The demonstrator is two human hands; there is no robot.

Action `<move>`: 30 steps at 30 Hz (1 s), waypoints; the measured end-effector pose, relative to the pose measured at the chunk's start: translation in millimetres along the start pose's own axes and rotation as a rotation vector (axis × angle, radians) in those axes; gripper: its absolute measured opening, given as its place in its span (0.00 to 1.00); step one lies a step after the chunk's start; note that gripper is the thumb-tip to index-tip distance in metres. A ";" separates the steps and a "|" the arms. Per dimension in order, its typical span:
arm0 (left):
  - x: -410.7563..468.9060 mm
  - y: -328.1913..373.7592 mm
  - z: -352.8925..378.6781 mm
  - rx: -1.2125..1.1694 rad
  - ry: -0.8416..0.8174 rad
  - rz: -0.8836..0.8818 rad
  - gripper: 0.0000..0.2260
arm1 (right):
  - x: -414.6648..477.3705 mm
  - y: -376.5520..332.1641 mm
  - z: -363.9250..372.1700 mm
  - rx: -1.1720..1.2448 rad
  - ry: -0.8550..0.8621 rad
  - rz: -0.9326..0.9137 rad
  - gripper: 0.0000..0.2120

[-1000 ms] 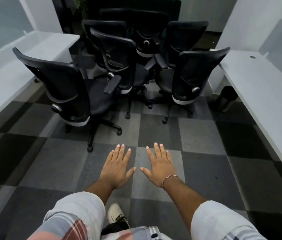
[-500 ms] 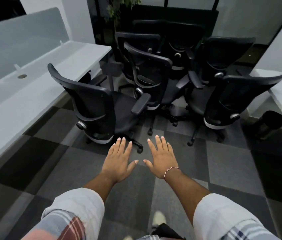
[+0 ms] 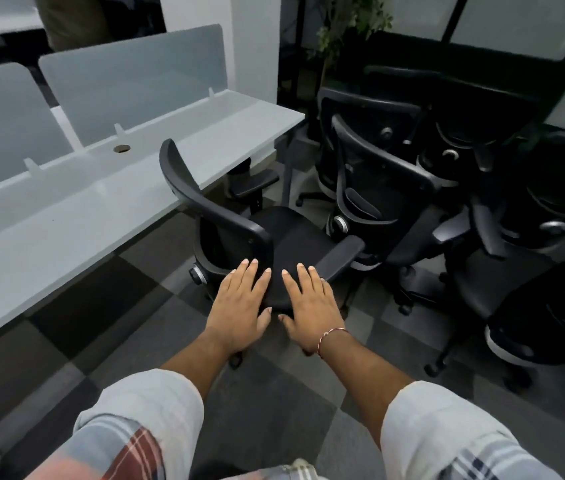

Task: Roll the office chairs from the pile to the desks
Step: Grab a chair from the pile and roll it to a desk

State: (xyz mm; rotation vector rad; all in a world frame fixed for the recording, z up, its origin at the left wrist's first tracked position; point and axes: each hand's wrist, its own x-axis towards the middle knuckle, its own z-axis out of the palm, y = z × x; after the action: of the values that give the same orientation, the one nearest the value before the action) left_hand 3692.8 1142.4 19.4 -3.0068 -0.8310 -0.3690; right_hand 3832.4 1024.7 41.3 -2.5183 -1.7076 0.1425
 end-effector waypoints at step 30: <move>199.9 -252.2 -47.3 0.104 -0.184 0.226 0.15 | 248.7 -132.6 -43.2 0.061 0.083 0.056 0.14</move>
State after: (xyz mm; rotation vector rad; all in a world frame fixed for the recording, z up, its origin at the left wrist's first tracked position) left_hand 3720.8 1457.6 94.8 -3.0239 -0.4898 -0.0455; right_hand 3807.6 1303.5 95.7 -2.4916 -1.5793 0.0914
